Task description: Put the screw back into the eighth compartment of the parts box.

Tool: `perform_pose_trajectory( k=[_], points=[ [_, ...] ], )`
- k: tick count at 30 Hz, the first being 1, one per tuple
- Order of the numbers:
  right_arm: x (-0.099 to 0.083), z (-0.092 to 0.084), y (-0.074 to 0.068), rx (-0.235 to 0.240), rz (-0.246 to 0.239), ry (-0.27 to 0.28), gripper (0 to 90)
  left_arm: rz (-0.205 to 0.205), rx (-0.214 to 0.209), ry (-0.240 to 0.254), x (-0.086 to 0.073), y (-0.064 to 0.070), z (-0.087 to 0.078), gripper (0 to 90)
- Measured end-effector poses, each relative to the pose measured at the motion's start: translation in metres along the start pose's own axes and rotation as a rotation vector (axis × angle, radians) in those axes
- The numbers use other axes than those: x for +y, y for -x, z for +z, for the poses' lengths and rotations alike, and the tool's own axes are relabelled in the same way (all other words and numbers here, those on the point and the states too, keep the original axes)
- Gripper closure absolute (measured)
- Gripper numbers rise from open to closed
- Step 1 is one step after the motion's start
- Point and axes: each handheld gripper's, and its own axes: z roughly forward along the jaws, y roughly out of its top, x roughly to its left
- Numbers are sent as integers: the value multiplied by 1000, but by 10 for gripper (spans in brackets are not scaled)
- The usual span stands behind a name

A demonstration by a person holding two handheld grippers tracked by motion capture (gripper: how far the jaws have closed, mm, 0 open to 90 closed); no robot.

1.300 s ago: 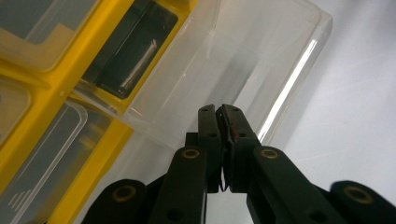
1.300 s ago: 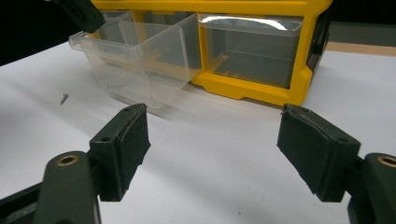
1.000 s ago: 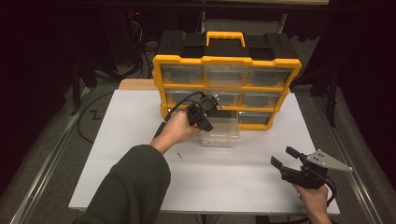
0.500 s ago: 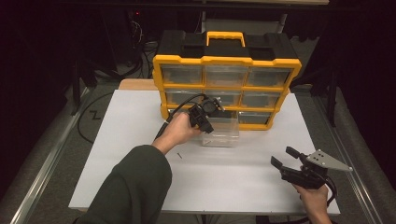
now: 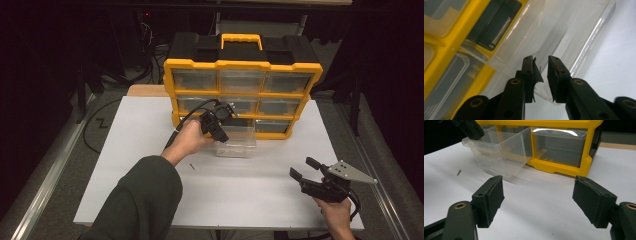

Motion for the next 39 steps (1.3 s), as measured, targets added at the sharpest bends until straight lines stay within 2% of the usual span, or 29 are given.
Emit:
perform_pose_trajectory(
  k=[4, 10, 14, 21, 24, 34, 37, 39],
  points=[
    [0, 0, 0, -2, 0, 0, 262, 10, 32, 25, -2, 3, -9, 655],
    [0, 0, 0, 1, -7, -1, 262, -7, 37, 60, -10, 3, -20, 578],
    [0, 1, 0, -2, -10, -1, 262, -28, 45, 75, -17, 0, -26, 532],
    [0, 1, 0, 2, -10, -2, 262, -92, 58, 95, -34, -6, -35, 468],
    [0, 1, 0, 2, -5, -5, 262, -106, 57, 89, -41, -8, -36, 454],
    [0, 1, -1, -3, -6, -6, 262, -110, 54, 56, -66, -5, -29, 423],
    [0, 1, -1, -1, -6, -5, 262, -100, 58, 23, -75, -6, -26, 422],
    [0, 1, 0, 0, -5, -4, 262, -113, 50, 15, -81, -6, -22, 423]
  ],
)
